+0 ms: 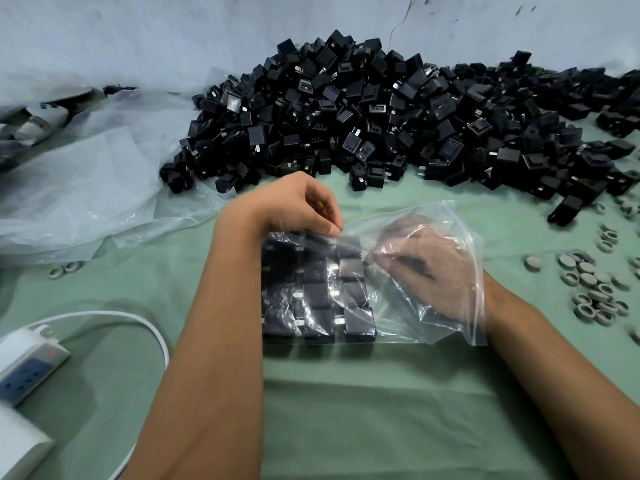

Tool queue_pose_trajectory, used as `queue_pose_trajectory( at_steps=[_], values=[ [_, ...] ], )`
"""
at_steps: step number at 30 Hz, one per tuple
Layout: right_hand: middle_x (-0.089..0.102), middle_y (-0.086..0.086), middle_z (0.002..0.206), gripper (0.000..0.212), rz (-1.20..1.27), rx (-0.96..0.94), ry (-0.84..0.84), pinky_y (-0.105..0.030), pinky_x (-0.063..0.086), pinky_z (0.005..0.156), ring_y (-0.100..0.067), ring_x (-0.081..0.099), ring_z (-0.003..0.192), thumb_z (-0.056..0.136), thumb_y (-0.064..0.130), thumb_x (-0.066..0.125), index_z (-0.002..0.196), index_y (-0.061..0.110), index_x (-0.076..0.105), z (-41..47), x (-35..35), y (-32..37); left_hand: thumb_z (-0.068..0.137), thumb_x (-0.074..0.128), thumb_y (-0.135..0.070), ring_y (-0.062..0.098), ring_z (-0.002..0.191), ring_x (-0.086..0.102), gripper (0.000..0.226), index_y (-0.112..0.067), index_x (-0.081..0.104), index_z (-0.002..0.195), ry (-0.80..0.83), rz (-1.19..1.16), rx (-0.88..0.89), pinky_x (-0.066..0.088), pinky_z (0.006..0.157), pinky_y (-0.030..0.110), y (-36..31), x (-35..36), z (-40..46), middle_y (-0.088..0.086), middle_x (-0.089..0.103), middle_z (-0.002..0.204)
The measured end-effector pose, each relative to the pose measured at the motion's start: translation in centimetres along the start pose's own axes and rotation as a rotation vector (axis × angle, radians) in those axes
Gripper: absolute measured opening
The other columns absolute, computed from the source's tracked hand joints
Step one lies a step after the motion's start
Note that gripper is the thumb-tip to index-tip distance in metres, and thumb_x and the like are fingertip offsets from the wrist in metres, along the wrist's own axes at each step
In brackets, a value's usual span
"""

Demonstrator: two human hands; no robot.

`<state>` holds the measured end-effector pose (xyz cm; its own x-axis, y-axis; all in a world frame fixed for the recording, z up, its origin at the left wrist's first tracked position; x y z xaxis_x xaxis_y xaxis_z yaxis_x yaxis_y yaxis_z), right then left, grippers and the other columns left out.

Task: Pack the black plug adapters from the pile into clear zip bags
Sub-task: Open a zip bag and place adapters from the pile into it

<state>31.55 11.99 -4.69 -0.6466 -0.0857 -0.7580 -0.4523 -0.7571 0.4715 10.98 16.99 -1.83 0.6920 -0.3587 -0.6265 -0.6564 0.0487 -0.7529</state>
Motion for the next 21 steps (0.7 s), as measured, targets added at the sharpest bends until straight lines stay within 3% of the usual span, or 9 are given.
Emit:
queue_pose_trajectory(
  at_steps=[4,6,8,11,13,15,17,21],
  values=[
    [0.053,0.046,0.108,0.02,0.021,0.014,0.022,0.006,0.04,0.073,0.011,0.058,0.098,0.105,0.05,0.04,0.11,0.044,0.059,0.3,0.1,0.4,0.081,0.085,-0.011,0.016,0.082,0.073,0.007,-0.016,0.082,0.085,0.03,0.011,-0.019,0.06,0.08,0.032,-0.1,0.4,0.1,0.009,0.078,0.088],
    [0.05,0.052,0.107,0.019,0.023,0.025,0.018,0.007,0.039,0.067,0.018,0.058,0.094,0.105,0.047,0.044,0.104,0.063,0.053,0.4,0.1,0.7,0.081,0.086,-0.015,0.017,0.082,0.072,0.006,-0.016,0.082,0.084,0.026,0.021,-0.02,0.06,0.087,0.039,-0.2,0.4,0.1,0.009,0.078,0.089],
    [0.051,0.052,0.107,0.031,0.015,0.052,-0.041,0.007,0.038,0.06,0.024,0.057,0.089,0.104,0.043,0.049,0.096,0.074,0.048,0.4,-0.3,0.7,0.081,0.086,-0.017,0.016,0.08,0.071,0.006,-0.016,0.082,0.084,0.022,0.027,-0.021,0.059,0.089,0.042,-0.3,0.4,0.1,0.009,0.078,0.088],
    [0.065,0.025,0.098,0.022,-0.019,0.134,-0.028,-0.014,0.058,0.065,0.006,0.065,0.087,0.105,0.05,0.044,0.098,0.049,0.064,-0.1,0.1,-1.4,0.08,0.087,-0.019,0.018,0.081,0.07,0.007,-0.018,0.082,0.085,0.018,0.042,-0.013,0.059,0.091,0.046,-0.7,0.6,0.1,0.012,0.077,0.091],
    [0.06,0.022,0.109,0.032,-0.081,0.137,0.036,-0.019,0.058,0.078,0.004,0.061,0.094,0.106,0.051,0.038,0.108,0.036,0.066,0.0,0.8,-2.3,0.08,0.087,-0.019,0.018,0.081,0.068,0.008,-0.018,0.082,0.085,0.016,0.047,-0.011,0.058,0.091,0.048,-0.9,0.8,0.2,0.015,0.077,0.093],
    [0.055,0.018,0.118,0.033,-0.139,0.089,0.069,-0.014,0.055,0.082,0.004,0.057,0.098,0.107,0.048,0.037,0.12,0.034,0.064,0.3,1.1,-2.3,0.079,0.088,-0.019,0.017,0.08,0.068,0.008,-0.018,0.082,0.084,0.021,0.047,-0.017,0.058,0.091,0.048,-1.1,1.0,0.2,0.016,0.076,0.093],
    [0.057,0.012,0.119,0.033,-0.141,0.097,0.102,-0.02,0.056,0.081,-0.001,0.058,0.101,0.108,0.045,0.039,0.125,0.034,0.065,0.3,1.4,-2.6,0.079,0.088,-0.018,0.017,0.079,0.068,0.007,-0.017,0.082,0.083,0.029,0.047,-0.022,0.059,0.09,0.046,-1.1,1.1,0.3,0.015,0.077,0.091],
    [0.059,0.015,0.1,0.031,-0.092,0.146,0.074,-0.021,0.058,0.072,0.001,0.061,0.089,0.105,0.052,0.038,0.105,0.039,0.065,-0.1,1.1,-2.7,0.08,0.087,-0.015,0.013,0.074,0.067,0.005,-0.015,0.082,0.082,0.036,0.046,-0.019,0.056,0.079,0.035,-1.0,1.2,0.5,0.012,0.077,0.086]
  ],
)
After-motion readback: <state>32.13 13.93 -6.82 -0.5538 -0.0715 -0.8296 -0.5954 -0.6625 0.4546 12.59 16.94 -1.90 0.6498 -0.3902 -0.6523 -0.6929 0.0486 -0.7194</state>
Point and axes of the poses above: each hand's wrist, its own z-axis towards the middle knuckle, its own x-axis out of the palm, y = z × x, the point moved 6 cm from there along z, towards the middle knuckle
